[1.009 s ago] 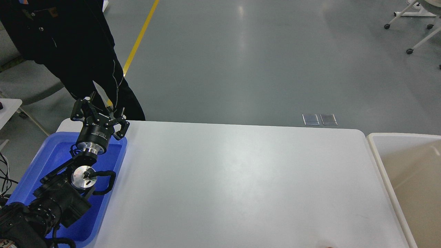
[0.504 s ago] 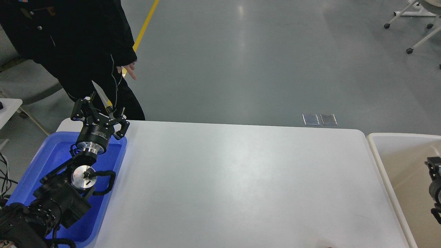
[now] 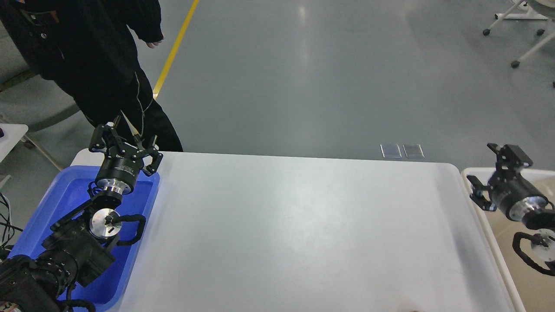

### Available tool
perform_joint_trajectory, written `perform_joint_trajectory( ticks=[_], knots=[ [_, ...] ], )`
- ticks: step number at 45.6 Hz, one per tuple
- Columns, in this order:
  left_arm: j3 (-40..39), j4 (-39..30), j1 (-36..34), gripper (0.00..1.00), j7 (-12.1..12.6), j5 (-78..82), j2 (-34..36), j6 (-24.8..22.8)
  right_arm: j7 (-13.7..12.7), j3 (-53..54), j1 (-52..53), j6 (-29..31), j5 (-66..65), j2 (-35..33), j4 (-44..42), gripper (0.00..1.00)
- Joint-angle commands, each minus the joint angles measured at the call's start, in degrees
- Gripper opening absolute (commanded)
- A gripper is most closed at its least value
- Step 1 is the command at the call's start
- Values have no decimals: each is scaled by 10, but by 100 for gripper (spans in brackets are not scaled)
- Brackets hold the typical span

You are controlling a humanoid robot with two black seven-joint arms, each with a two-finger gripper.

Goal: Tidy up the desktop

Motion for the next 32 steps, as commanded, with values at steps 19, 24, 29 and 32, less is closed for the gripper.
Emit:
perform_joint_trajectory(
  ticks=[19, 24, 29, 32],
  knots=[
    [-1, 0, 0, 100, 0, 0, 0, 0, 159, 78, -25, -60, -32, 109, 61, 100],
    [0, 0, 0, 100, 0, 0, 0, 0, 158, 64, -23, -65, -31, 110, 59, 100],
    [0, 0, 0, 100, 0, 0, 0, 0, 158, 57, -22, -67, -31, 112, 60, 100],
    [-1, 0, 0, 100, 0, 1, 0, 0, 158, 57, -23, -67, -30, 118, 61, 100]
  ],
)
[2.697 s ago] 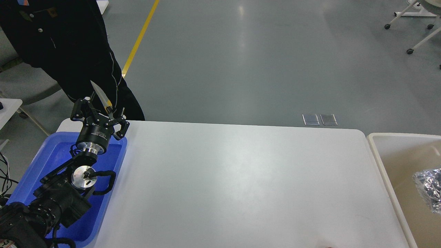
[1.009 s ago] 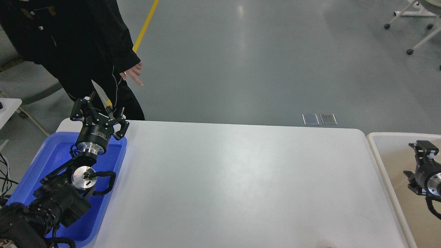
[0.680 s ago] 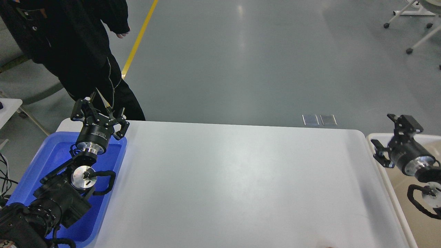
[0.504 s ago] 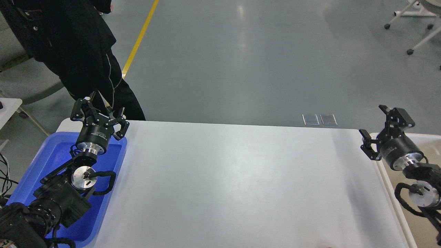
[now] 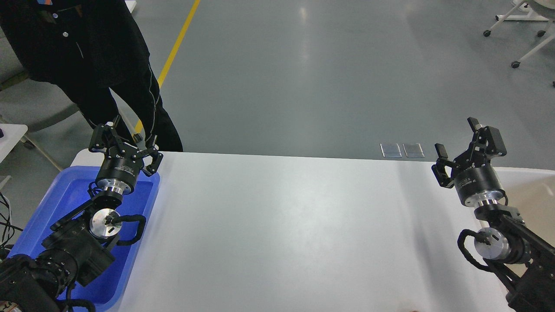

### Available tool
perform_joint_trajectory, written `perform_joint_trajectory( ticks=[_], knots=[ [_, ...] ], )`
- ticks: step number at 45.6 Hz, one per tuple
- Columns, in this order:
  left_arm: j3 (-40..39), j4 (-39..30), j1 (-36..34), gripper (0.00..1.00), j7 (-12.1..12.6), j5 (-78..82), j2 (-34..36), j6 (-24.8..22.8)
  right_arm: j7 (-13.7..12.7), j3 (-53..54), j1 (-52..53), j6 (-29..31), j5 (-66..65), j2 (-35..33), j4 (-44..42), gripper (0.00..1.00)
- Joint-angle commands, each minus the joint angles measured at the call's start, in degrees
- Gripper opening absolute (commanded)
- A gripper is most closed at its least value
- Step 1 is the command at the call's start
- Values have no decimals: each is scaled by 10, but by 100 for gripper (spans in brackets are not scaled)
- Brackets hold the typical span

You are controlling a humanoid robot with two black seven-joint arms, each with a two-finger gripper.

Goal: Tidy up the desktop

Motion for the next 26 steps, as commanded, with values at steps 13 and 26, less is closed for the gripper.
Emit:
perform_joint_trajectory(
  ticks=[13, 26],
  knots=[
    [-1, 0, 0, 100, 0, 0, 0, 0, 11, -11, -15, -11, 10, 47, -4, 100],
    [0, 0, 1, 100, 0, 0, 0, 0, 11, -11, -13, -11, 10, 49, -32, 100]
  ],
)
